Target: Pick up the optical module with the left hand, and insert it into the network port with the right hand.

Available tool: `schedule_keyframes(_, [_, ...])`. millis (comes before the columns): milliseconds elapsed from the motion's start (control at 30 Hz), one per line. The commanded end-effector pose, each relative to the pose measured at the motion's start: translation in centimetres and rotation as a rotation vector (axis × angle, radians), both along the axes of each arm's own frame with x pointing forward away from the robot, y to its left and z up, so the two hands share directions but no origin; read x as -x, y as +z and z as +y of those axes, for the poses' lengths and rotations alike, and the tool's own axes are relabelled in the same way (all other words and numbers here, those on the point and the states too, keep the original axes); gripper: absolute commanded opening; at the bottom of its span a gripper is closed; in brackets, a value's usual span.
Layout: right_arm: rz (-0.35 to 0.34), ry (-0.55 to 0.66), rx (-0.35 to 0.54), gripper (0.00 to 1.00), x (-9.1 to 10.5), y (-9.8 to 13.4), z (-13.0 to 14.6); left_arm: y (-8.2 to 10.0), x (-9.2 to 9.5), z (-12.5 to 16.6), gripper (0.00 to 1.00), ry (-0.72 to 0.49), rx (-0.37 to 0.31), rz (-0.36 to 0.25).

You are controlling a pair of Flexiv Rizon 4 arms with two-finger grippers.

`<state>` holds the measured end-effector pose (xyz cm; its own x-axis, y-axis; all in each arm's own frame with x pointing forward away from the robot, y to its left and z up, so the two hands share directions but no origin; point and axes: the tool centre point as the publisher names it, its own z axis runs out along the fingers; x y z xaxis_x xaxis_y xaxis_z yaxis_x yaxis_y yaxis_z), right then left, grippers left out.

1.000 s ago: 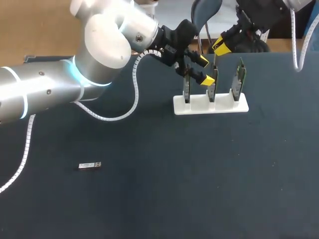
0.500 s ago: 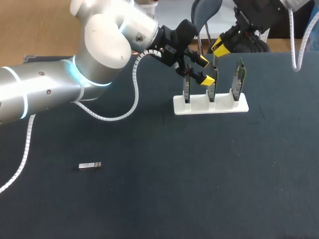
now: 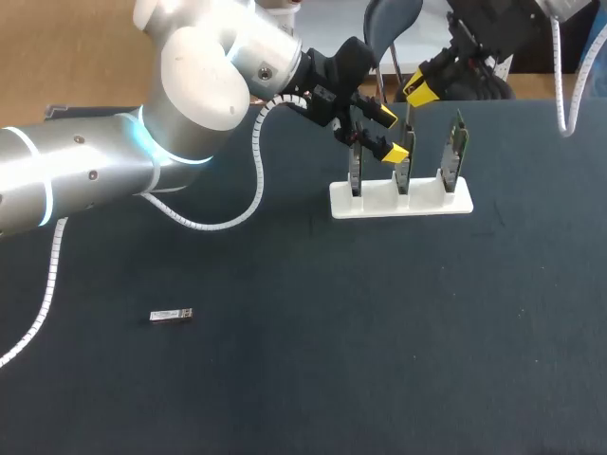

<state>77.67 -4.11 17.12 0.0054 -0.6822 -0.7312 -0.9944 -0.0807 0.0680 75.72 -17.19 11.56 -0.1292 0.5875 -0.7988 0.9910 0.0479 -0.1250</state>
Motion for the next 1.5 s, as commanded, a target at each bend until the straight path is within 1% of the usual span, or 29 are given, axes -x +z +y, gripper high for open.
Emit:
schedule_keyframes(33, [-0.006, -0.011, 0.005, 0.00, 0.50, 0.06, 0.13, 0.07, -0.17, -0.09, 1.00, -0.002, -0.006, 0.004])
schedule_keyframes(467, [0.010, -0.026, 0.024, 0.00, 0.76, -0.82, 0.27, 0.07, -0.17, -0.09, 1.00, -0.002, -0.006, 0.004])
schedule_keyframes(867, [-0.008, -0.045, 0.000, 0.00, 1.00, 0.06, 0.20, 0.07, -0.17, -0.09, 1.00, -0.002, -0.006, 0.004])
schedule_keyframes(1267, [-0.004, -0.044, 0.009, 0.00, 0.90, -0.25, 0.15, 0.07, -0.17, -0.09, 1.00, -0.002, -0.006, 0.004])
schedule_keyframes(1500, [0.010, -0.052, 0.009, 0.00, 0.89, -0.66, 0.09, 0.07, -0.17, -0.09, 1.00, -0.002, -0.006, 0.004])
